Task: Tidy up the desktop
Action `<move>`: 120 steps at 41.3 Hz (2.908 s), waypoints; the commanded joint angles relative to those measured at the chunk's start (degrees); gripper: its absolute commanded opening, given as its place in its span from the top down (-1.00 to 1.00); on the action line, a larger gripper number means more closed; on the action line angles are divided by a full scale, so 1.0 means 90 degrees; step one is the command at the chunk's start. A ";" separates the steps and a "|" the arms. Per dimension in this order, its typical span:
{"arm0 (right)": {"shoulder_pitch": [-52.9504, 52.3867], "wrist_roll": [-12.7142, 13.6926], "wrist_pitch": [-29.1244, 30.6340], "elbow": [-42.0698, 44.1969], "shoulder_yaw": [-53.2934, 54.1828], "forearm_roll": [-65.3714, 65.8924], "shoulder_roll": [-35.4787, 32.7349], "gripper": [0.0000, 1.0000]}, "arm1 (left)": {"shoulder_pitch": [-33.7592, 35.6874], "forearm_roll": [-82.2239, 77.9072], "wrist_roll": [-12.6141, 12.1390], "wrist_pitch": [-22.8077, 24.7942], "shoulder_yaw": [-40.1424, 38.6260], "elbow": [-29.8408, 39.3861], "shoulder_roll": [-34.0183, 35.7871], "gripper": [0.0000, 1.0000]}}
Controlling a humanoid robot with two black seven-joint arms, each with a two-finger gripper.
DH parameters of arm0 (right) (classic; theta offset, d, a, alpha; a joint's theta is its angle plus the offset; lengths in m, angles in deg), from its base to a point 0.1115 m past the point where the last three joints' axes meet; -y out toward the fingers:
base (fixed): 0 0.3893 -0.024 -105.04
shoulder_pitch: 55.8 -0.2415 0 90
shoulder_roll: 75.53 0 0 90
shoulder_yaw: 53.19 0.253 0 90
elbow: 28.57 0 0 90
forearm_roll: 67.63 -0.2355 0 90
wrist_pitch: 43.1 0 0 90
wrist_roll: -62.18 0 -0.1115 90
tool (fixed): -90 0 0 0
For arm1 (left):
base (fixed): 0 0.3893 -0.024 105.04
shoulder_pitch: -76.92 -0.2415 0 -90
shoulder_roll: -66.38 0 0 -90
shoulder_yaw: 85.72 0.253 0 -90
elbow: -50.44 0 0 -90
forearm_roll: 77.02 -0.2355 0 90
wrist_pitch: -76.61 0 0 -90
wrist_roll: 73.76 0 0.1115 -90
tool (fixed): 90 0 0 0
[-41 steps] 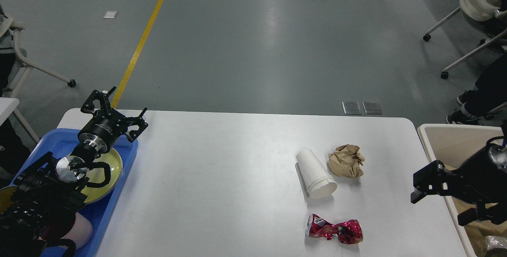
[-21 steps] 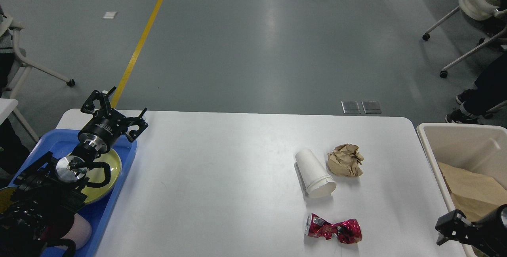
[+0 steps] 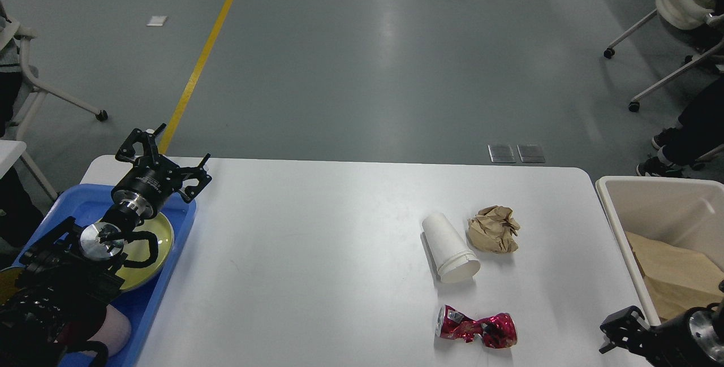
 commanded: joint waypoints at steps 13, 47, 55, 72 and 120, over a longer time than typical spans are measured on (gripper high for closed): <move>0.0666 -0.0012 -0.0493 -0.0001 0.0440 -0.0003 0.0011 -0.80 | 0.0000 -0.0010 0.0000 0.0000 0.0000 0.0000 0.0000 -1.00; 0.0070 0.0017 -0.0444 -0.0448 0.0401 -0.0033 -0.0175 -0.85 | 0.0000 0.0000 0.0000 0.0000 0.0000 0.0000 0.0000 -1.00; -0.0223 0.0017 -0.0327 -0.0448 0.0196 -0.0023 -0.0204 -0.86 | 0.0000 -0.0010 0.0000 0.0000 0.0000 0.0000 0.0000 -1.00; -0.0467 0.0047 -0.0170 -0.0448 -0.0136 -0.0023 -0.0204 -0.90 | 0.0000 0.0000 0.0000 0.0000 0.0000 0.0000 0.0000 -1.00; 0.1065 0.0027 -0.0570 -0.0448 0.0790 -0.0785 0.0332 -0.81 | 0.0000 0.0000 0.0000 0.0000 0.0000 0.0000 0.0000 -1.00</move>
